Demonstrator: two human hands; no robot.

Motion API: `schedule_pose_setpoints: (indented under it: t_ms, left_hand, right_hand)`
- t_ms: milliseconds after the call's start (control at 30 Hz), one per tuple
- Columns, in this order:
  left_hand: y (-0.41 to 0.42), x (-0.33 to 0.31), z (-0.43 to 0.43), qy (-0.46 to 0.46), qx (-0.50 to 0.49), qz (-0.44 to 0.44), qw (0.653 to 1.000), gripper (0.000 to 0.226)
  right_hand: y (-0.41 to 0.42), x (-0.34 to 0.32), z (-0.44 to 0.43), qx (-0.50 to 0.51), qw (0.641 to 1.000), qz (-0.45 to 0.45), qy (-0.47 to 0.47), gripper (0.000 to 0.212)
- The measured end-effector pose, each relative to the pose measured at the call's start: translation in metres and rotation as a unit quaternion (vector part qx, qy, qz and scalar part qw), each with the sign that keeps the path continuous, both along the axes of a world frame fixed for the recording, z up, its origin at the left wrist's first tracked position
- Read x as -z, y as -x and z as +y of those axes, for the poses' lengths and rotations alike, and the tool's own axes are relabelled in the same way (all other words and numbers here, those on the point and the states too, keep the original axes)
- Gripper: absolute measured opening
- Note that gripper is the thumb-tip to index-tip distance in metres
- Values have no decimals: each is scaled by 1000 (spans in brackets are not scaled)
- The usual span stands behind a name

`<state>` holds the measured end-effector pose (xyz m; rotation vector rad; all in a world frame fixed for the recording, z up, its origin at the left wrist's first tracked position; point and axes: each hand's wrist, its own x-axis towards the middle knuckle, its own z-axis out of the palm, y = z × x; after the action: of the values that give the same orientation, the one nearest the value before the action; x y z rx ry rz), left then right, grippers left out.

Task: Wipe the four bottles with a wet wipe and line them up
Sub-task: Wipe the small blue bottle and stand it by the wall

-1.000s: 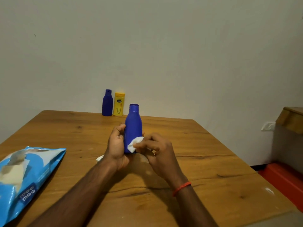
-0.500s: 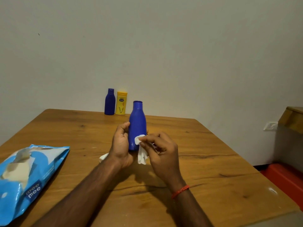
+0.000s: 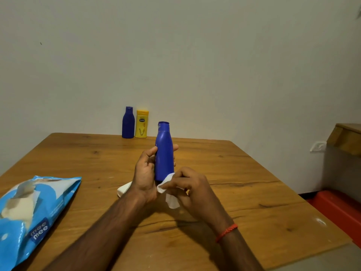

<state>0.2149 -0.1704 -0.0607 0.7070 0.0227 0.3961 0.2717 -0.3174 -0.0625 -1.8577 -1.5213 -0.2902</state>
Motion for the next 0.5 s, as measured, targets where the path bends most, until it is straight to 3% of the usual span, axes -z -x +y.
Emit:
schedule_pose_setpoints:
  t_ms: [67,133,267,367,400,433,500]
  left_hand:
    - [0,1,4,2,3,-9,1000,74]
    - [2,1,8,1,12,-14,1000,89]
    - [1,2,5,-23,-23,25,999,109]
    - [-1,1,-1,-59,-42,47,996,113]
    - [-1,0,-2,-69,-44,48,995,113]
    - [0,-1,-3,-71,-41,45,996,111]
    - [0,-1,-4,-50,-18,29,998,104]
  right_hand:
    - [-1,-4,-7,-1,991,117,-61,21]
    - [1,-9,-13,-11,949,274,-152,18]
    - [8,-17,-18,-96,785,542,-285,19]
    - [14,-23,-16,-167,687,621,-339,25]
    - [17,-25,-14,-184,680,623,-340,26]
    - [20,-24,-11,-183,698,608,-331,28]
    - [22,-18,-3,-116,810,498,-286,30]
